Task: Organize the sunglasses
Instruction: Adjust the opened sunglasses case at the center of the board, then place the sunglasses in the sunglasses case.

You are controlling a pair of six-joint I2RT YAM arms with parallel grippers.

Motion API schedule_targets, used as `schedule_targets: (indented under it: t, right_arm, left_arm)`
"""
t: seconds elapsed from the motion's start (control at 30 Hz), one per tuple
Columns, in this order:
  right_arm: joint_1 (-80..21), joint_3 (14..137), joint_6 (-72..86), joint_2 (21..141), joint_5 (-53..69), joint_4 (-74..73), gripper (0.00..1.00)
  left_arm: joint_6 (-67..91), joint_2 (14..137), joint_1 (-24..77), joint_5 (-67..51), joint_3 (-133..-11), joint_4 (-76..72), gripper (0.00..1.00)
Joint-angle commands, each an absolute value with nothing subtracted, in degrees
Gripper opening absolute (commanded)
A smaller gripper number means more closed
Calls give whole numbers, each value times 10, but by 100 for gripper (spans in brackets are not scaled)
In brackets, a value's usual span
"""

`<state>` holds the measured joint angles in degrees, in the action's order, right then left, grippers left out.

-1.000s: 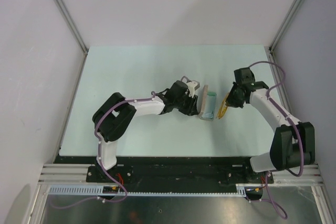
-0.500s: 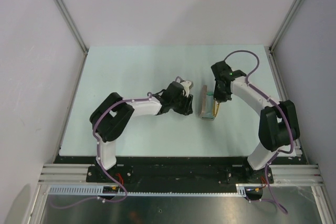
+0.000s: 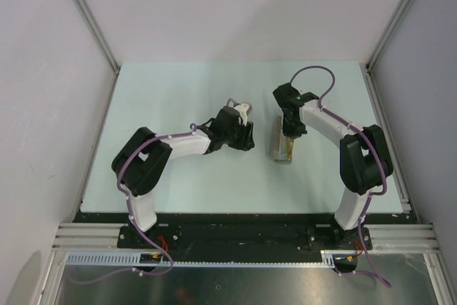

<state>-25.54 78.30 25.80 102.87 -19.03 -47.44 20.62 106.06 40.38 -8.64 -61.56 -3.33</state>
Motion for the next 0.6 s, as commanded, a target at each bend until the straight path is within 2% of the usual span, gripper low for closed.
schedule_targets:
  t: [0.0, 0.57]
  right_arm:
    - [-267, 812, 257, 1045, -229, -487, 0]
    - [-298, 853, 272, 1106, -289, -506, 0]
  left_arm:
    - [221, 1029, 398, -82, -610, -51, 52]
    - [221, 1024, 392, -85, -600, -53, 54]
